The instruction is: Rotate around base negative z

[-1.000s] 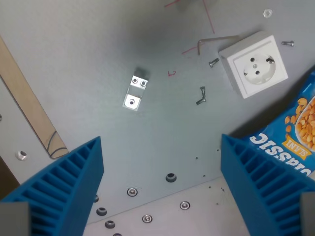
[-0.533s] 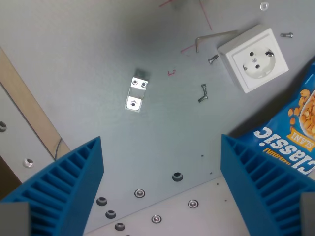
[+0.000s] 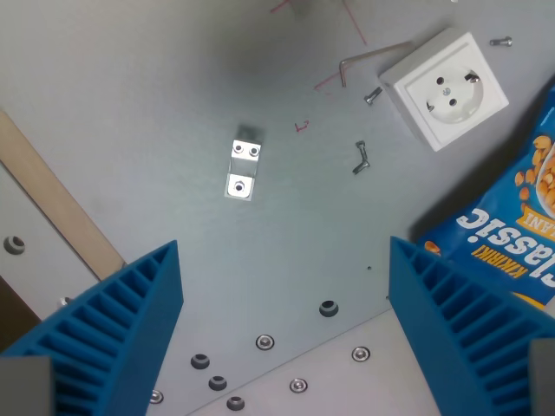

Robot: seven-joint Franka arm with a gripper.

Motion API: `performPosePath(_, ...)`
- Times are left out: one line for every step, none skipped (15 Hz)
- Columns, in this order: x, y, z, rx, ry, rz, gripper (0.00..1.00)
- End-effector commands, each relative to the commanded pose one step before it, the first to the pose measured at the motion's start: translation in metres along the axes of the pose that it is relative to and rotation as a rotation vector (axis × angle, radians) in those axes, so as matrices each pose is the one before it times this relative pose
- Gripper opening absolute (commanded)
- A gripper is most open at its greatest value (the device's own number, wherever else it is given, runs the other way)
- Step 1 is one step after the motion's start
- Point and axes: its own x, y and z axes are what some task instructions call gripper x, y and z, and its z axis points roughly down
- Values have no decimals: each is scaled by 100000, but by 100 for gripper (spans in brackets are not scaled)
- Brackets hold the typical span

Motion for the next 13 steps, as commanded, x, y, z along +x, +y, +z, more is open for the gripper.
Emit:
performPosePath(-16, 11, -153, 211, 0, 16444, 100)
performPosePath(0, 0, 0, 1, -10, 1333, 100)
performPosePath(0, 0, 0, 1, -10, 1333, 100)
performPosePath(0, 0, 0, 1, -10, 1333, 100)
performPosePath(0, 0, 0, 0, -10, 1333, 100)
performPosePath(0, 0, 0, 0, -10, 1333, 100)
performPosePath(0, 0, 0, 0, -10, 1333, 100)
performPosePath(0, 0, 0, 0, -10, 1333, 100)
performPosePath(0, 0, 0, 0, -10, 1333, 100)
performPosePath(0, 0, 0, 0, -10, 1333, 100)
performPosePath(0, 0, 0, 0, -10, 1333, 100)
performPosePath(0, 0, 0, 0, -10, 1333, 100)
performPosePath(0, 0, 0, -1, -10, 1333, 100)
